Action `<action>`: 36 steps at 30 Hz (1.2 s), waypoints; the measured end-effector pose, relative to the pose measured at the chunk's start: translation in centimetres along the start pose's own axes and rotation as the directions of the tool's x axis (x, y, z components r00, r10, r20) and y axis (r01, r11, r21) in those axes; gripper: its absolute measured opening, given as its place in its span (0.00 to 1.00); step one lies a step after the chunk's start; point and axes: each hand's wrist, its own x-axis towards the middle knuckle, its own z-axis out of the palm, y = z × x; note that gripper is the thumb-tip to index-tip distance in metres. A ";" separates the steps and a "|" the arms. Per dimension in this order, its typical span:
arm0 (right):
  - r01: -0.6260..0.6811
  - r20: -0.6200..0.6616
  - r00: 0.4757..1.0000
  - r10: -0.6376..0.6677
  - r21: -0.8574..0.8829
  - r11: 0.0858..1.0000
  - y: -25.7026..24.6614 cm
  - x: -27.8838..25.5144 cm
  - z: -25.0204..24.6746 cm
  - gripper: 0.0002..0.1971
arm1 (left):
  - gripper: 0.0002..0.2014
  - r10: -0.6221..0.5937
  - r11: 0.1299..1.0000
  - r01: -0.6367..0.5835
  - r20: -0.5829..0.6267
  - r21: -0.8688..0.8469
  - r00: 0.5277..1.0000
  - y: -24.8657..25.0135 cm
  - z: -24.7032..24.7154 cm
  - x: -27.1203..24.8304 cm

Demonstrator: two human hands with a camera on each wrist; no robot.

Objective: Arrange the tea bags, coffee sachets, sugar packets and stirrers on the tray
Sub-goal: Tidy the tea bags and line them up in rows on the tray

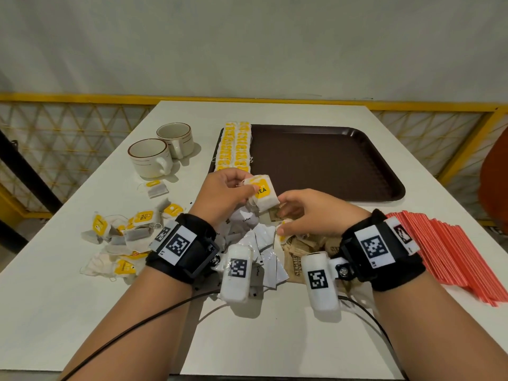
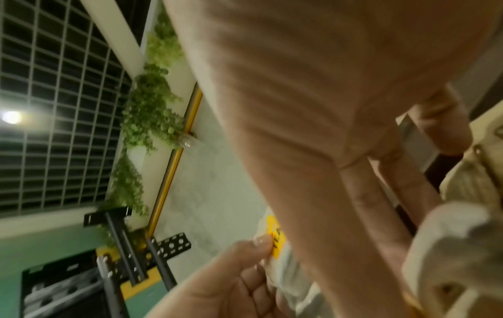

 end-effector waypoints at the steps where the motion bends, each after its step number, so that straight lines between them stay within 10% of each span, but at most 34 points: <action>1: -0.007 0.018 1.000 0.008 -0.069 0.998 -0.2 0.3 0.1 0.27 | 0.05 0.004 1.000 -0.004 -0.002 0.006 1.000 0.0 0.0 0.0; 12: -0.069 0.031 0.996 0.084 -0.338 0.939 -1.5 0.3 -0.1 0.28 | 0.07 0.034 0.999 -0.033 -0.013 0.035 0.999 0.2 -0.3 0.1; 26: 0.056 0.027 0.998 -0.051 -0.192 0.980 -0.6 0.2 -0.3 0.22 | 0.05 0.037 0.999 -0.037 -0.008 0.026 0.999 0.2 -0.3 0.1; 33: 0.207 -0.162 0.972 -0.172 0.236 0.949 -1.1 -0.7 -3.1 0.09 | 0.04 0.041 0.999 -0.042 -0.037 -0.027 0.998 0.5 -0.7 0.6; 36: 0.310 -0.285 0.945 -0.158 0.632 0.711 -1.5 -0.1 -4.6 0.06 | 0.06 0.065 0.997 -0.067 -0.050 -0.046 0.997 1.7 -1.3 2.0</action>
